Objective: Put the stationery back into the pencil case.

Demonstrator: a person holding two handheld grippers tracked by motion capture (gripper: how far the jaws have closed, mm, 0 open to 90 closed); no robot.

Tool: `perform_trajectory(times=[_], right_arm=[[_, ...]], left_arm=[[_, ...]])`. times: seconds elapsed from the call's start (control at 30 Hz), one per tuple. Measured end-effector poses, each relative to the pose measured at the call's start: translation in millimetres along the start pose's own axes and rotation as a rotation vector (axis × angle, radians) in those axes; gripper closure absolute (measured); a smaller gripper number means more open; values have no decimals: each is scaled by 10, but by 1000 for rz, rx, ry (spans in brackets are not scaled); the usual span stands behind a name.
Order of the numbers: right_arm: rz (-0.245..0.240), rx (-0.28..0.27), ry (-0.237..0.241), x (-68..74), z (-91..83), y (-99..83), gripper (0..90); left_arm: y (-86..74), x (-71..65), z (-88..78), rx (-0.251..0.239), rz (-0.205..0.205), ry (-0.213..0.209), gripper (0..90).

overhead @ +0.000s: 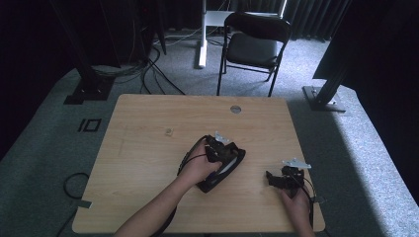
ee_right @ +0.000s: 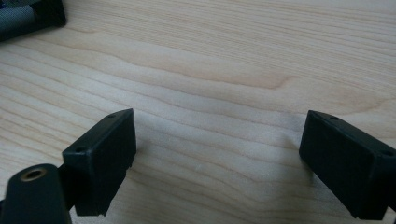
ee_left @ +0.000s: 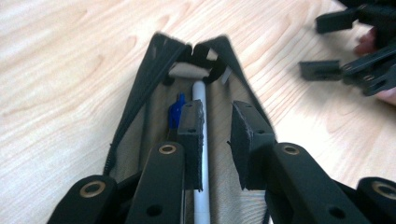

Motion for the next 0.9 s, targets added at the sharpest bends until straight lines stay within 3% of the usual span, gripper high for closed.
perform_trajectory(times=[0.23,0.47,0.63,0.77,0.9], right_arm=[[0,0,0,0,0,0,106],[0,0,0,0,0,0,106],[1,1,0,1,-1,0,106],[-1,1,1,0,-1,-1,106],[-1,1,0,0,-1,-1,106]], left_arm=[[98,94,-247,-76,11,21,756],[44,276,-378,-113,-1,39,755],[-46,498,-453,-141,-34,63,754],[-156,707,-453,-164,-28,97,734],[-269,893,-470,-168,-67,126,724]])
Point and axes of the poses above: each handheld gripper's, and its own axes: z roughly forward along the jaws, y roughly out of its top, x roughly to its left, the point moved 2 cm from there along z, roughly forward along the jaws, and after that the axes turned 5 degrees about -y, right-handed, at the moved point
